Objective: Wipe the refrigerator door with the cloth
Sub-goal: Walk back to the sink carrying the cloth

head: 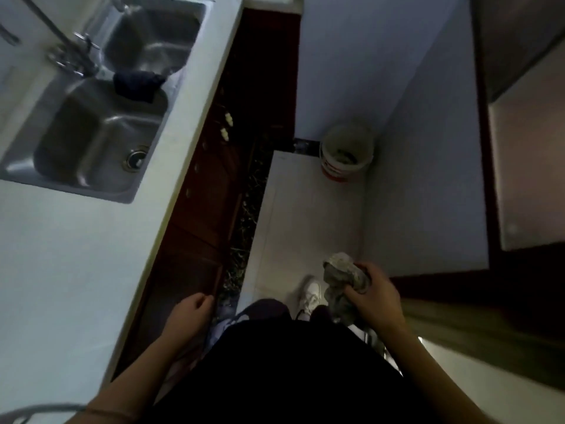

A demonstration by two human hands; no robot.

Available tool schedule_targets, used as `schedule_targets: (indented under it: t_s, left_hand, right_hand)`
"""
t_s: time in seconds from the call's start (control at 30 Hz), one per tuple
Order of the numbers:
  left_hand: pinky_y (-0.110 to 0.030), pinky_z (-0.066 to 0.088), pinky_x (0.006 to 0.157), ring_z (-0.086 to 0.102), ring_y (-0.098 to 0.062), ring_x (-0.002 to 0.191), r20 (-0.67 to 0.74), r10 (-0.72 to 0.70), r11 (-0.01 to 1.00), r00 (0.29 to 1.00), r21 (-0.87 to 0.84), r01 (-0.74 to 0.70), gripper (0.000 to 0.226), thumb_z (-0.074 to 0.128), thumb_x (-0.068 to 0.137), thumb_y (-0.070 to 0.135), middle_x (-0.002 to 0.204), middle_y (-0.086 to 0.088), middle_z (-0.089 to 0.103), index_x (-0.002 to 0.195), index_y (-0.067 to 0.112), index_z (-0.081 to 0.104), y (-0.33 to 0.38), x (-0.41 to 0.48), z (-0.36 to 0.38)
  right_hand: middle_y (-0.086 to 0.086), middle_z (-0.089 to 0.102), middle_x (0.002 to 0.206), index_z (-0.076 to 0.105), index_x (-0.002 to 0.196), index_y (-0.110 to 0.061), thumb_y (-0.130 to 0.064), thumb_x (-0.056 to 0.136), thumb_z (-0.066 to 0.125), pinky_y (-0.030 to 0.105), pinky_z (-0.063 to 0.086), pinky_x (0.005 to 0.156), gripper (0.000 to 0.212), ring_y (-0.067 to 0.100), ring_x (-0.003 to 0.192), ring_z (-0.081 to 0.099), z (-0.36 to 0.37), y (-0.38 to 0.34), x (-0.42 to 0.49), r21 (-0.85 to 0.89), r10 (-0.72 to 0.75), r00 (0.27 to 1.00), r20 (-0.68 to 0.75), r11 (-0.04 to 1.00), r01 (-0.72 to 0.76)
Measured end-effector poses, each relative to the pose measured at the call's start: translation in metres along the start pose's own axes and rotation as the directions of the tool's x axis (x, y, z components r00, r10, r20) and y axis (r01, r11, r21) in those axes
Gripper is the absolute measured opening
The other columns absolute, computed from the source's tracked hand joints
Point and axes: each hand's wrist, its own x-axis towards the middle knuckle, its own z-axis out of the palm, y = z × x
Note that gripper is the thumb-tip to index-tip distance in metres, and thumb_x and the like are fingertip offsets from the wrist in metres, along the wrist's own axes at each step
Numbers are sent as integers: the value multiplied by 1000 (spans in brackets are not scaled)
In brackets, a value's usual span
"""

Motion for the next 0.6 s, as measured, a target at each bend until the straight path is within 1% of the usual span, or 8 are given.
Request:
schedule_targets:
  t_s: [0.13, 0.2, 0.27, 0.3, 0.33, 0.37, 0.47, 0.6]
  left_hand:
    - [-38, 46, 74, 65, -27, 83, -108, -88, 993, 990, -83, 79, 30, 56, 100, 31, 83, -7, 71, 79, 12, 65, 26, 26, -25]
    - [-37, 46, 74, 65, -26, 84, -126, -119, 990, 985, -93, 108, 28, 56, 100, 32, 85, -5, 72, 83, 12, 67, 40, 42, -38]
    - [-38, 48, 76, 66, -27, 85, -119, -141, 987, 983, -93, 130, 28, 56, 100, 31, 86, -6, 73, 84, 11, 68, 52, 65, -49]
    - [-39, 49, 78, 66, -28, 86, -114, -146, 986, 983, -97, 136, 28, 56, 100, 30, 87, -7, 73, 84, 10, 68, 57, 80, -54]
    - [-40, 49, 79, 67, -29, 88, -107, -150, 985, 983, -102, 139, 28, 56, 100, 29, 88, -8, 73, 84, 9, 68, 64, 96, -59]
    - [-41, 49, 80, 67, -30, 89, -97, -146, 985, 985, -107, 135, 27, 57, 100, 28, 89, -10, 74, 85, 9, 68, 72, 115, -65]
    - [-42, 47, 79, 67, -33, 89, -57, -102, 989, 993, -117, 95, 27, 57, 101, 26, 89, -15, 72, 85, 7, 69, 110, 172, -88]
    - [-42, 49, 79, 67, -31, 83, -12, -34, 992, 999, -119, 32, 31, 56, 101, 30, 81, -11, 71, 80, 10, 67, 182, 241, -130]
  right_hand:
    - [-5, 64, 106, 64, 118, -25, -20, 78, 81, 30, 49, 84, 43, 13, 94, 63, -16, -53, 95, 3, -142, 986, 86, 990, 143]
    - [-8, 63, 104, 64, 117, -29, -20, 81, 79, 21, 46, 80, 40, 5, 89, 61, -23, -79, 129, 23, -176, 980, 94, 984, 175]
    - [-17, 61, 100, 61, 114, -36, -21, 83, 78, 6, 42, 74, 39, -7, 87, 60, -29, -97, 159, 34, -198, 973, 118, 980, 195]
    - [-19, 60, 100, 60, 114, -38, -22, 84, 78, 3, 41, 71, 39, -12, 87, 58, -30, -103, 175, 26, -201, 971, 129, 980, 199]
    - [-20, 59, 101, 60, 115, -37, -24, 84, 78, 3, 41, 71, 38, -12, 87, 57, -31, -109, 191, 15, -193, 972, 135, 981, 193]
    - [-18, 60, 103, 61, 118, -36, -26, 84, 77, 5, 40, 72, 38, -7, 88, 58, -32, -114, 207, 5, -179, 975, 133, 984, 180]
    - [-11, 61, 109, 61, 123, -33, -28, 83, 76, 22, 42, 78, 42, 7, 94, 59, -38, -130, 248, -19, -118, 987, 108, 992, 121]
    - [-8, 61, 112, 60, 124, -30, -28, 83, 77, 29, 43, 82, 45, 13, 97, 59, -52, -148, 291, -53, -30, 999, 31, 998, 32]
